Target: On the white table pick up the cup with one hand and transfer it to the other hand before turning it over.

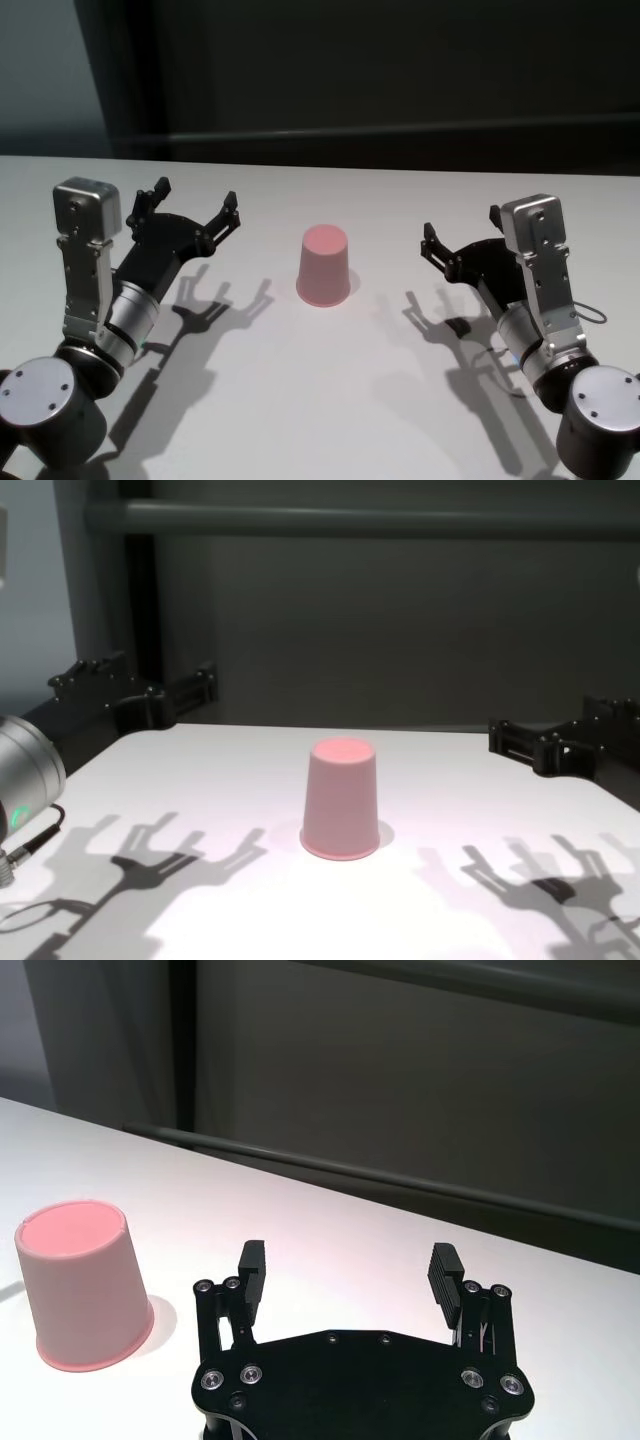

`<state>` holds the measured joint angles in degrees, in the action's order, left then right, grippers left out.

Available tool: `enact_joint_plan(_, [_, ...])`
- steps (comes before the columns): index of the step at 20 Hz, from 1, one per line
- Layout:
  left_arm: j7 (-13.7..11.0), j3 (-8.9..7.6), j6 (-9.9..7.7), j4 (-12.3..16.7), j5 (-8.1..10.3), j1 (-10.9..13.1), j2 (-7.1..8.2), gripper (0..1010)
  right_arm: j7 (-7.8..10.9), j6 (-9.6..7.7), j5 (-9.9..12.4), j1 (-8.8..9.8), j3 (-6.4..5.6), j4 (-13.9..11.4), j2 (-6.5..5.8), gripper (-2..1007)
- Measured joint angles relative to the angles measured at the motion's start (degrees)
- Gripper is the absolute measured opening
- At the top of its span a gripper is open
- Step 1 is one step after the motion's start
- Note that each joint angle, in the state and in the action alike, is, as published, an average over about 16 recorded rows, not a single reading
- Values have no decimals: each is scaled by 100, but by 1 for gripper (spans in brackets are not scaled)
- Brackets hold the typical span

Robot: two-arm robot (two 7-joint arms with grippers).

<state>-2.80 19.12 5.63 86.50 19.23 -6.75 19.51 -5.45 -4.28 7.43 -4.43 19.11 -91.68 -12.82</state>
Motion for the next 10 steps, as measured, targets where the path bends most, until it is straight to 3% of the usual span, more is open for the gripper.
enact_joint_plan(10, [0,0,0,0,0,0,0,1003,80,76,-106,-4,-71,176,139,1002])
